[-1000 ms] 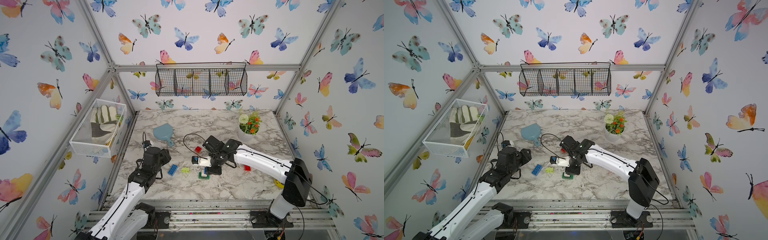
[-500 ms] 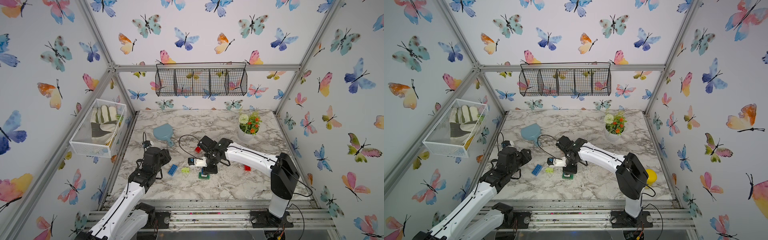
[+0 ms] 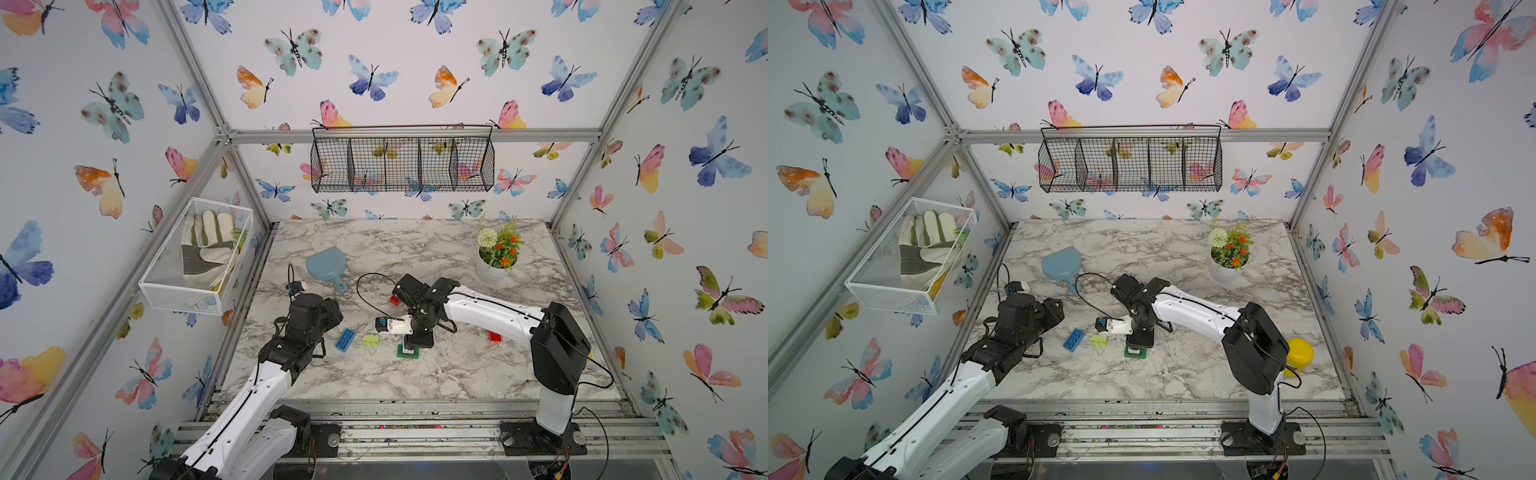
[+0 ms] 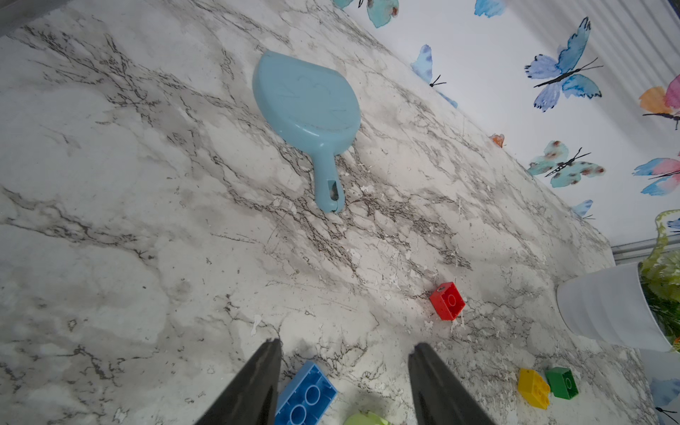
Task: Assemble the number 1 with lego
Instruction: Assemble the lego brick with the lego brick.
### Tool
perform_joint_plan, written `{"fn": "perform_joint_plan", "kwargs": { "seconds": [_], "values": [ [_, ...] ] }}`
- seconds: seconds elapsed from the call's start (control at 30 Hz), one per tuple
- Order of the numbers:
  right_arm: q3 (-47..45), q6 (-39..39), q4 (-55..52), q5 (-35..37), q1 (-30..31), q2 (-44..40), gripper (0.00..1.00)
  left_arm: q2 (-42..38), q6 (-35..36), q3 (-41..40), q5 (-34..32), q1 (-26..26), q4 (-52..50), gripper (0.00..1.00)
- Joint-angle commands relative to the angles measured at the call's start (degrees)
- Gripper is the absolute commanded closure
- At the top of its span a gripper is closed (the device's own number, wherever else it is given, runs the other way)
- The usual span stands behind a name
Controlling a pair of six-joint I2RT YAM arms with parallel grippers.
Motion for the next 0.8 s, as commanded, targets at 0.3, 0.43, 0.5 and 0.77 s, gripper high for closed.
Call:
{"fn": "perform_joint_plan", "kwargs": {
  "seconds": [0.3,0.43,0.5,0.77],
  "values": [
    [1.2,0.0,-0.6,-2.2,0.5,2.1,0.97,0.7,1.6,-0.2,0.4,1.3,1.3,0.39],
    [1.2,0.1,-1.0,-3.0,0.5,1.8,0.97,0.7,1.8,-0.2,0.6,1.5,1.2,0.39],
    [1.1,0.2,-1.0,-2.9,0.5,1.6,0.97,0.8,1.8,-0.3,0.7,1.5,1.4,0.39],
    [0.5,0.4,-1.1,-1.7,0.5,1.8,0.98,0.6,2.0,-0.4,1.1,1.8,1.4,0.39]
  ]
}}
